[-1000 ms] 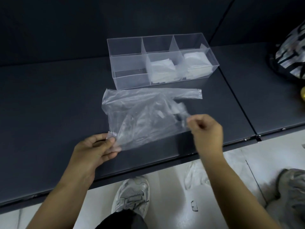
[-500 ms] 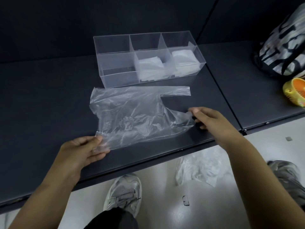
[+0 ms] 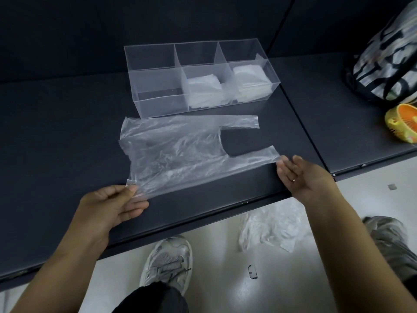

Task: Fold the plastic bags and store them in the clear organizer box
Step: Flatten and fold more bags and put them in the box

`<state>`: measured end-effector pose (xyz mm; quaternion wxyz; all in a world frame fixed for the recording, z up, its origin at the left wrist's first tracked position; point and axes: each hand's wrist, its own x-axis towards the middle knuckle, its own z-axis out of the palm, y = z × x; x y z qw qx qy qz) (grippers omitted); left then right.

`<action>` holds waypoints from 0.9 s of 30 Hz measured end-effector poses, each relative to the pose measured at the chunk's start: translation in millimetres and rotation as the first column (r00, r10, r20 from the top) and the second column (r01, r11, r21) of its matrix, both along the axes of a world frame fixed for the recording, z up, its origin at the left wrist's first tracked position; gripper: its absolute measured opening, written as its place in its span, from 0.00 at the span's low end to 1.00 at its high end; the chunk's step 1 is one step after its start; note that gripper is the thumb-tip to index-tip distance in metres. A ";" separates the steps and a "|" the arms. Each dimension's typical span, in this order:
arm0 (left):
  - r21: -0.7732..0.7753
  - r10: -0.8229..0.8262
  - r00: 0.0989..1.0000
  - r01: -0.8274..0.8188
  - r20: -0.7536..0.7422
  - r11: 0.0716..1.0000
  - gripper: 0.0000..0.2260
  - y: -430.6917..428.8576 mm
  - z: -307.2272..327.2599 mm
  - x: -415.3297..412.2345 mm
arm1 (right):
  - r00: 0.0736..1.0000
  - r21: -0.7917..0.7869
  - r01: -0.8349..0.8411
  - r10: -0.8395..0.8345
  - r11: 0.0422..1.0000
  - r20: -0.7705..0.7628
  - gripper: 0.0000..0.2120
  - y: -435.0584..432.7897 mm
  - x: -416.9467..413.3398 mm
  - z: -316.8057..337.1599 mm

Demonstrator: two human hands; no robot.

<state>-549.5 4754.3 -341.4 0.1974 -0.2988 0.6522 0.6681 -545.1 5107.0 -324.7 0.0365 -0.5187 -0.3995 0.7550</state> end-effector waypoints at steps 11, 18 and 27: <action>-0.039 -0.010 1.000 0.011 0.020 0.999 0.08 -1.8 -4.4 0.1 | 0.829 0.705 -0.555 0.365 0.442 0.424 0.08 -8.2 -0.6 -10.3; -0.335 -0.197 0.978 0.164 -0.065 0.928 0.09 -7.0 -3.4 6.8 | 0.709 0.696 -0.705 0.160 0.136 0.687 0.08 -8.4 25.0 -5.1; -0.987 -0.960 0.258 0.088 -0.109 0.136 0.21 48.6 -15.5 12.2 | 0.448 0.911 -0.372 0.824 -0.181 0.346 0.20 -165.7 -13.2 0.5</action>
